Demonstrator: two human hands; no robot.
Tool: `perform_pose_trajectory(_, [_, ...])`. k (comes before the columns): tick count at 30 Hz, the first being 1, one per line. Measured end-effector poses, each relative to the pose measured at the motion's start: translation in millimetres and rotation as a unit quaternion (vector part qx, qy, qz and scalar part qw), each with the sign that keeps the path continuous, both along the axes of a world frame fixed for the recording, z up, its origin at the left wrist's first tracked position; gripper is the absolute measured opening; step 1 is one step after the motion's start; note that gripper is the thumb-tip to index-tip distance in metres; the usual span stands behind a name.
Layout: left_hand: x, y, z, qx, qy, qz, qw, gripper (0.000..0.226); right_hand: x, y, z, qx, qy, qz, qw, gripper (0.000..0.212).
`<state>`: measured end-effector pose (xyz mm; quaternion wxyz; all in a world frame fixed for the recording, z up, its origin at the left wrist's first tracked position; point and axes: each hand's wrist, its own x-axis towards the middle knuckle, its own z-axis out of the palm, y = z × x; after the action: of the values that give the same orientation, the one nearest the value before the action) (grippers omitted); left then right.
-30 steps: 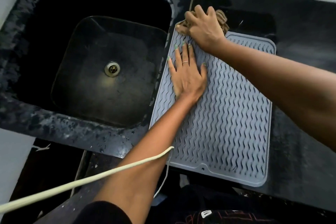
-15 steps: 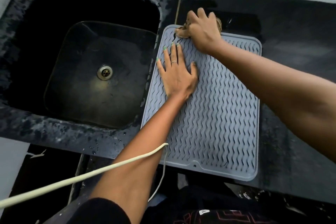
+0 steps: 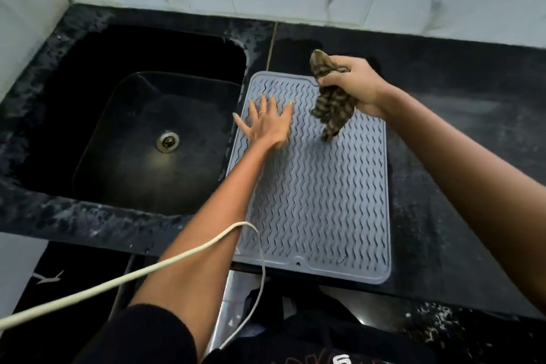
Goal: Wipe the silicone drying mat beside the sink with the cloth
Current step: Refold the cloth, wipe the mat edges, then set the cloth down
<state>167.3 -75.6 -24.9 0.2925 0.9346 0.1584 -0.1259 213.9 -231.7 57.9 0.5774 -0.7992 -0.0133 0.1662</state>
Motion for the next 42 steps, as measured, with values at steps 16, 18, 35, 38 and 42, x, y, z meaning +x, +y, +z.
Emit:
perform_pose_trajectory(16, [-57.6, -42.0, 97.8, -0.5, -0.079, 0.01, 0.862, 0.017, -71.0, -27.5, 53.5, 0.141, 0.043, -0.045, 0.988, 0.036])
perform_pose_trajectory(18, [-58.4, -40.5, 101.8, -0.526, -0.082, 0.039, 0.845, 0.016, -69.8, -33.6, 56.5, 0.179, 0.054, -0.046, 0.981, 0.048])
perform_pose_trajectory(35, [-63.0, -19.4, 123.0, -0.578, 0.052, -0.086, 0.81, 0.039, -63.2, -38.3, 67.1, 0.406, 0.122, -0.163, 0.891, 0.042])
perform_pose_trajectory(38, [-59.7, -19.5, 123.7, -0.421, 0.042, -0.116, 0.899, 0.031, -65.3, -36.5, 69.2, 0.418, 0.12, -0.141, 0.889, 0.043])
perform_pose_trajectory(42, [-52.7, -8.1, 129.5, -0.391, 0.006, -0.098, 0.915, 0.02, -60.0, -50.3, 76.9, 0.389, 0.091, -0.118, 0.909, 0.041])
